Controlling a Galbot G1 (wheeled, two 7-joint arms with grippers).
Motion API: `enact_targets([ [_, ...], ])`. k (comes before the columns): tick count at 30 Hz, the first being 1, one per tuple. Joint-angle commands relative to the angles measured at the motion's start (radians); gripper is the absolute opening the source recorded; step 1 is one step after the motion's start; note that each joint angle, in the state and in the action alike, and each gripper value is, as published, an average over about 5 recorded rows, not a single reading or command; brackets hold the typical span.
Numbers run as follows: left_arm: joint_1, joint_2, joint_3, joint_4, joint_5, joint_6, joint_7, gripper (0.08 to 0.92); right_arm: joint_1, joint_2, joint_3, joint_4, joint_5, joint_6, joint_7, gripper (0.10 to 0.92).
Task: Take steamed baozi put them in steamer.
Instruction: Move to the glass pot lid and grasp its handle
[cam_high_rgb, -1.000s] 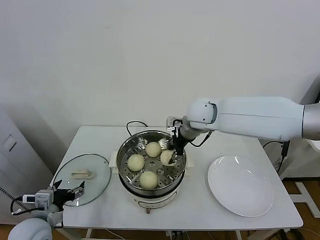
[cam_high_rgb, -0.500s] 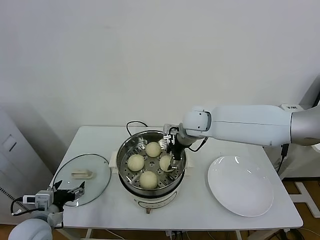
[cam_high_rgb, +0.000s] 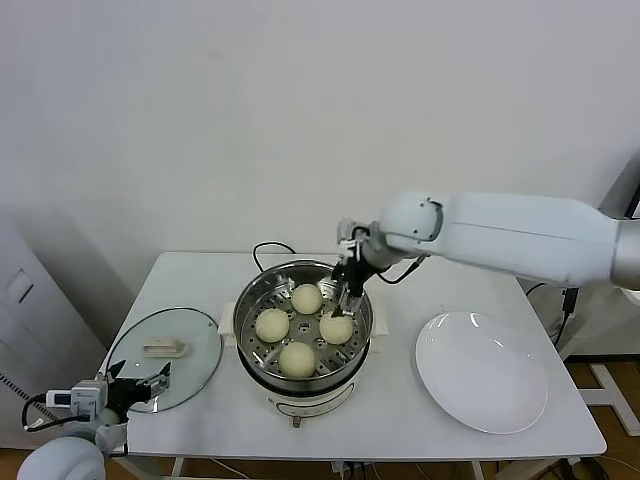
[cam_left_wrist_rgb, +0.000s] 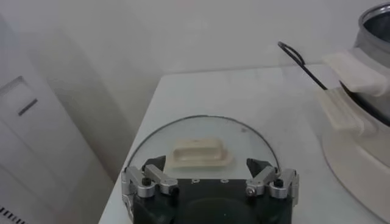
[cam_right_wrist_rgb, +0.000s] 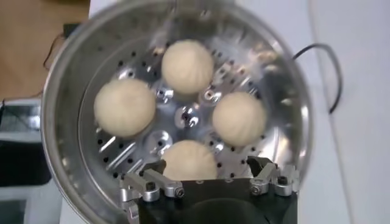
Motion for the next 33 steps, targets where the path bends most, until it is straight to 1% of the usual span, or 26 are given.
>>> enact_targets([
  [1,0.0,0.0,-0.002,-0.003,0.001,0.001,0.001,0.823,-0.125,-0.306,0.25,0.035,0.042,0.135,0.077,0.823],
  [5,0.0,0.0,-0.008,-0.007,0.0,0.001,0.003,0.823,-0.295,-0.365,0.454,0.028,0.035,0.217,0.161,0.823],
  [9,0.002,-0.002,-0.013,-0.015,0.002,-0.001,0.007,0.823,-0.573,-0.374,0.769,0.019,0.025,0.29,0.275,0.823],
  [13,0.002,-0.003,-0.019,-0.018,0.008,-0.006,0.012,0.823,-0.893,-0.342,1.119,0.022,-0.011,0.37,0.377,0.823],
  [19,-0.004,-0.002,-0.026,-0.024,0.015,-0.018,0.028,0.823,-1.356,-0.237,1.607,0.05,-0.162,0.46,0.472,0.823],
  [25,-0.006,0.005,-0.02,-0.022,0.021,-0.027,0.036,0.823,-1.665,-0.027,1.979,0.09,-0.388,0.49,0.46,0.823],
  [28,-0.006,0.009,-0.016,-0.021,0.032,-0.031,0.042,0.823,-1.753,0.069,2.079,0.122,-0.473,0.485,0.427,0.823],
  [33,-0.006,0.016,-0.016,-0.02,0.039,-0.042,0.049,0.823,-1.821,0.234,2.187,0.14,-0.64,0.492,0.327,0.823],
])
